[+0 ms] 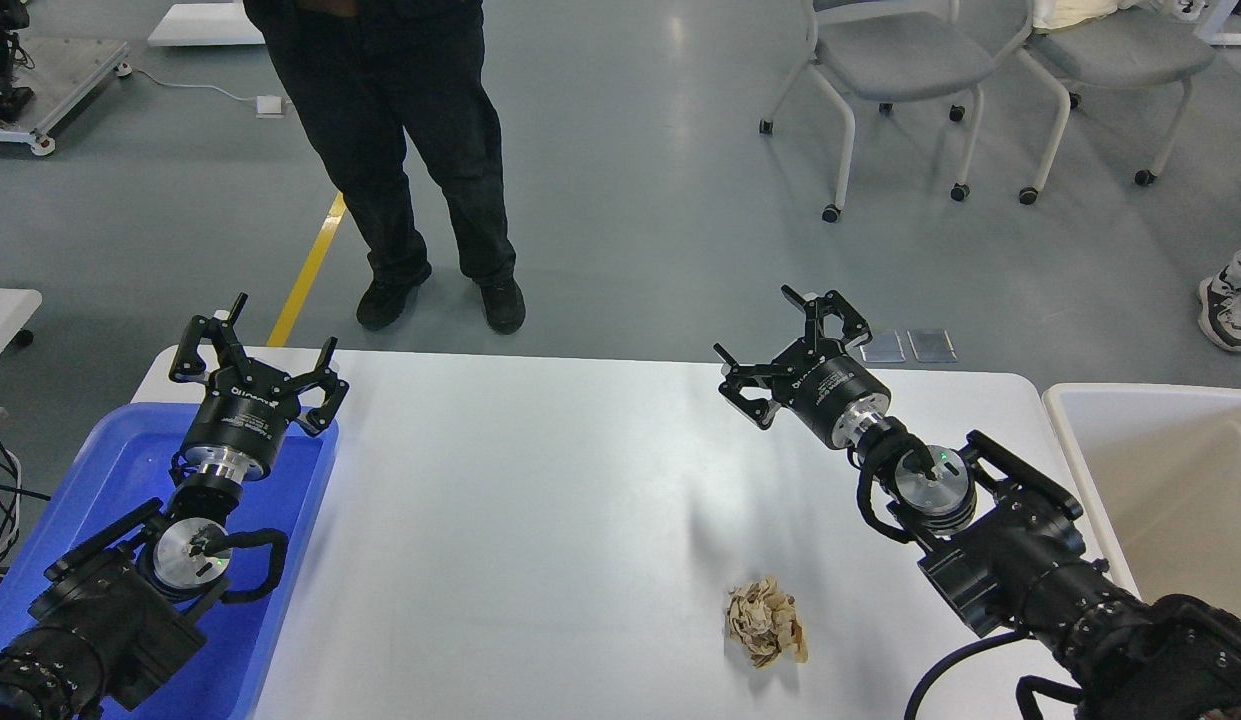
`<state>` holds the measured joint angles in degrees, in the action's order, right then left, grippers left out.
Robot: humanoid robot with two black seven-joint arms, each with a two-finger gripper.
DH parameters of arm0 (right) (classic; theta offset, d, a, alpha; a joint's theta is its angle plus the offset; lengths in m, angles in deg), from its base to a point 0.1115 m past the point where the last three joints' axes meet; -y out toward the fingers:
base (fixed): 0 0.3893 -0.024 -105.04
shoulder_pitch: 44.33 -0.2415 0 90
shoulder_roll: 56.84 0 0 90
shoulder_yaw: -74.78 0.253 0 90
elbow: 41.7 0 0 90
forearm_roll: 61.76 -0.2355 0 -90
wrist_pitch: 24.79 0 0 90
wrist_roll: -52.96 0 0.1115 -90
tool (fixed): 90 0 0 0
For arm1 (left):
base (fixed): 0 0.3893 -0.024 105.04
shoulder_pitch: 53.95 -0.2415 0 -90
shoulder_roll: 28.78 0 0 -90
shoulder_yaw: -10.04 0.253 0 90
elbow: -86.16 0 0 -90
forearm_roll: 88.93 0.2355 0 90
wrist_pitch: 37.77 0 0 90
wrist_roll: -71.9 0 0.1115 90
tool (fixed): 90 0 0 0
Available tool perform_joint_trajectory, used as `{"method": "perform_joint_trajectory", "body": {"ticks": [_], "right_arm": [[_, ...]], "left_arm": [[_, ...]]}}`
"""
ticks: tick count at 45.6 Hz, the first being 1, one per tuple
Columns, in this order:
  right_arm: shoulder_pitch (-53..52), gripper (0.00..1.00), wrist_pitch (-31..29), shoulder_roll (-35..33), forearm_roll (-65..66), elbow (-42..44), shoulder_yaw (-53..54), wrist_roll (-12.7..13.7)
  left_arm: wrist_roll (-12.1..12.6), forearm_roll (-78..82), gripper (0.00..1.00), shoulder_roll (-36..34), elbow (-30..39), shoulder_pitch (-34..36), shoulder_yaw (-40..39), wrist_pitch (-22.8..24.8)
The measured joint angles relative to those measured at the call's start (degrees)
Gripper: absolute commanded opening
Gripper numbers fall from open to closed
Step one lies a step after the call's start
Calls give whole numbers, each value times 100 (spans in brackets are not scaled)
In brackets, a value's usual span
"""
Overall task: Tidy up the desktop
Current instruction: 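Raise the right gripper and swing it outward above the table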
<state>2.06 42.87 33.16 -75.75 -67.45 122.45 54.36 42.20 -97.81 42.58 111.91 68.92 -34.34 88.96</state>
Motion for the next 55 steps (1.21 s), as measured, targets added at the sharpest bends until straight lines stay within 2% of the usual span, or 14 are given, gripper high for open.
{"method": "perform_joint_trajectory", "body": {"ticks": [21, 30, 38, 55], "right_arm": [[60, 100, -23, 0, 0, -48, 12, -1], [116, 100, -206, -110, 0, -298, -3, -5], [265, 100, -471, -685, 243, -986, -12, 1], [815, 100, -758, -2277, 1004, -3108, 53, -5]], "left_arm": [[0, -6, 100, 1, 0, 0, -7, 8], [0, -8, 100, 1, 0, 0, -7, 7], [0, -9, 100, 1, 0, 0, -7, 1], [0, -6, 100, 0, 0, 0, -7, -1]]}}
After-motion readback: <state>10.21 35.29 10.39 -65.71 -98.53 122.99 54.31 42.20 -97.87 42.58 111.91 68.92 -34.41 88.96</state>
